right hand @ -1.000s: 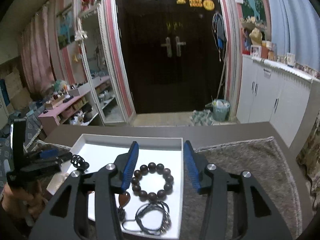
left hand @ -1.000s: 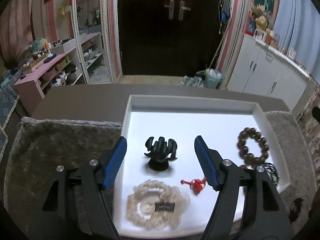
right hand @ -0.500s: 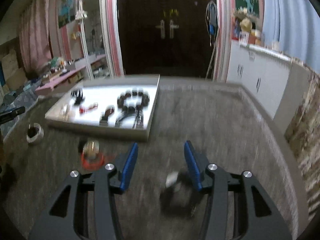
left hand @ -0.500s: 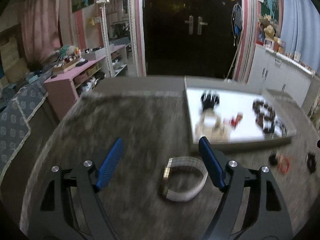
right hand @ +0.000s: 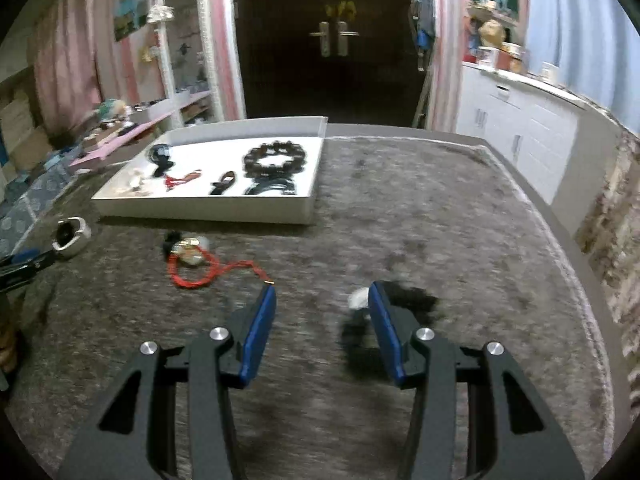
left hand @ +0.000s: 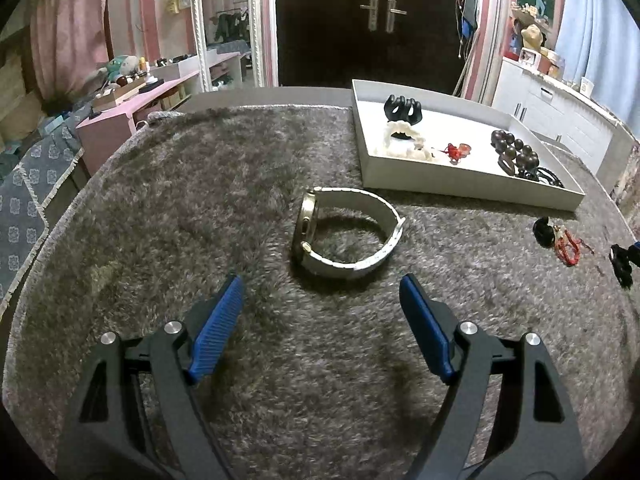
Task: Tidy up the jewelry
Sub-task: 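Withdraw both tools from the tray toward the remaining jewelry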
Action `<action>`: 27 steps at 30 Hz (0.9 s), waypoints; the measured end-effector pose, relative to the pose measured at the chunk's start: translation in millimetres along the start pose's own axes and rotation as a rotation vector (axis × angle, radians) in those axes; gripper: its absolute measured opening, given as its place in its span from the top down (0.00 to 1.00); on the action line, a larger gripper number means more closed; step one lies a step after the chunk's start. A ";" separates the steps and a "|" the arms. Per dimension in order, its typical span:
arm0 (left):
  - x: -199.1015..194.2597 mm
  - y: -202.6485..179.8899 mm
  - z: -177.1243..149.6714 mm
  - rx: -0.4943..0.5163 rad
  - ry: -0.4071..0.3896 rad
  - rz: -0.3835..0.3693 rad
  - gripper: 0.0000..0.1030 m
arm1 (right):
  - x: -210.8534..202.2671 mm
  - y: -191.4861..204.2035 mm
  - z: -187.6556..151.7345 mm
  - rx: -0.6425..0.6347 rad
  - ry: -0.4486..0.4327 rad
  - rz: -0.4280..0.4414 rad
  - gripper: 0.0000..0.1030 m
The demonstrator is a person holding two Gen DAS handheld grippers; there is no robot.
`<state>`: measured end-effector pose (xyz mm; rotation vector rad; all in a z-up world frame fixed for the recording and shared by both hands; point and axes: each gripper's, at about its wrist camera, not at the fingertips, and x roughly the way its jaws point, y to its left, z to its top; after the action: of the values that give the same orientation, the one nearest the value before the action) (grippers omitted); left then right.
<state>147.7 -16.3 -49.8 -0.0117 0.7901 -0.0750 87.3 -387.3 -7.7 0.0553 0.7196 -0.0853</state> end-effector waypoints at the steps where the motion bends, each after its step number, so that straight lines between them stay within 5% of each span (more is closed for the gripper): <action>1: -0.3 -0.1 1.3 0.000 0.000 -0.003 0.23 | -0.2 -4.5 -0.8 0.011 0.005 -0.004 0.53; 10: -2.9 -0.4 10.2 0.009 -0.021 0.002 0.23 | 12.0 -7.5 -4.8 0.042 0.044 0.016 0.53; 21: 21.1 -2.0 31.8 0.024 0.003 0.035 0.23 | 51.9 65.9 25.6 -0.090 0.060 0.123 0.53; 27: 29.8 1.1 36.5 0.017 0.009 0.027 0.26 | 70.2 83.7 21.9 -0.144 0.111 0.106 0.55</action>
<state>194.5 -17.9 -45.3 0.0154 0.7980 -0.0559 162.3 -309.9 -35.8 -0.0397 0.8302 0.0720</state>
